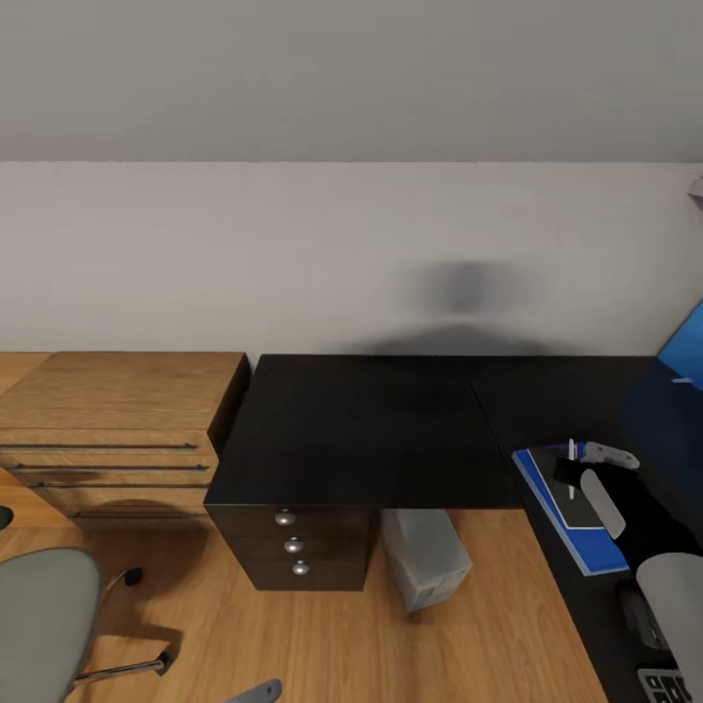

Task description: In the bedroom, organize the workspace by keeping the computer under the desk, ensuring the monitor is on the desk, placing the keyboard on the desk next to the monitor, placing the mouse on the desk next to the keyboard, moving the folder from the swivel chair onto the desk next to the mouse, stacking the notebook on top of the folder with the pen on top of the notebook, and positioning the swivel chair next to the desk.

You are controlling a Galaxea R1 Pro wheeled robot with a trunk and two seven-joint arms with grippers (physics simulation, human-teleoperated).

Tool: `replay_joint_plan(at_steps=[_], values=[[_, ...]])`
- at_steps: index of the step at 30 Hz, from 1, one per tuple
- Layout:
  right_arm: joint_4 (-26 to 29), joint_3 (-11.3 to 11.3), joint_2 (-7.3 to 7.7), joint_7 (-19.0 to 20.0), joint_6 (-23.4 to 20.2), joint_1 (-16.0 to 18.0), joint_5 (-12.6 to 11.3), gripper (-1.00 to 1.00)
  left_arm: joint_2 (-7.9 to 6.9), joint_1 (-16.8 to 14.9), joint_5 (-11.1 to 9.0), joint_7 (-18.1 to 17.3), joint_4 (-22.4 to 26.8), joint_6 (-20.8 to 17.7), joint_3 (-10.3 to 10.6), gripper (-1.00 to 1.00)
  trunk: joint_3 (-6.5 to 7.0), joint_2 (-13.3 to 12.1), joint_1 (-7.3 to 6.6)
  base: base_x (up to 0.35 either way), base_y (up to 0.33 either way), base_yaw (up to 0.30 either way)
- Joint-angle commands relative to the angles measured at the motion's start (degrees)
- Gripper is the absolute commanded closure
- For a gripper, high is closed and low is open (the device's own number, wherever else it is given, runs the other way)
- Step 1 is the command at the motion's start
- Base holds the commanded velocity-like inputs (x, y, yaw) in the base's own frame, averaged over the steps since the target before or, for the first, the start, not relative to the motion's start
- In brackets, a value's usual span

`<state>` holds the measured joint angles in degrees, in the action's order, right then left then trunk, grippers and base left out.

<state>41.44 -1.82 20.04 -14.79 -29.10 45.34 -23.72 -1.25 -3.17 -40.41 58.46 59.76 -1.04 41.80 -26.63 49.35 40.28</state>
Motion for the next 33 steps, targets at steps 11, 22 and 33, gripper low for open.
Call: replay_joint_plan(at_steps=[11, 22, 33], values=[[-2.1, -0.1, 0.67, -0.7, -0.2, 0.0, -0.7, 1.0, -0.04, -0.1, -0.3, 0.4, 0.1, 0.0, 0.2, -1.0, -0.06, 0.0, 0.01, 0.005, -0.014, 0.0], [-2.7, -0.1, 0.78, -0.8, -0.2, 0.0, -0.7, 1.0, -0.05, -0.1, -0.3, 0.4, 0.2, 0.1, 0.2, -1.0, -0.06, 0.0, 0.01, 0.0, 0.0, 0.0], [-2.7, -0.1, 0.79, -0.9, 0.1, 0.0, -0.7, 1.0, -0.07, -0.1, -0.3, 0.4, 0.3, 0.1, 0.2, -1.0, -0.06, 0.0, 0.01, 0.0, 0.0, 0.0]])
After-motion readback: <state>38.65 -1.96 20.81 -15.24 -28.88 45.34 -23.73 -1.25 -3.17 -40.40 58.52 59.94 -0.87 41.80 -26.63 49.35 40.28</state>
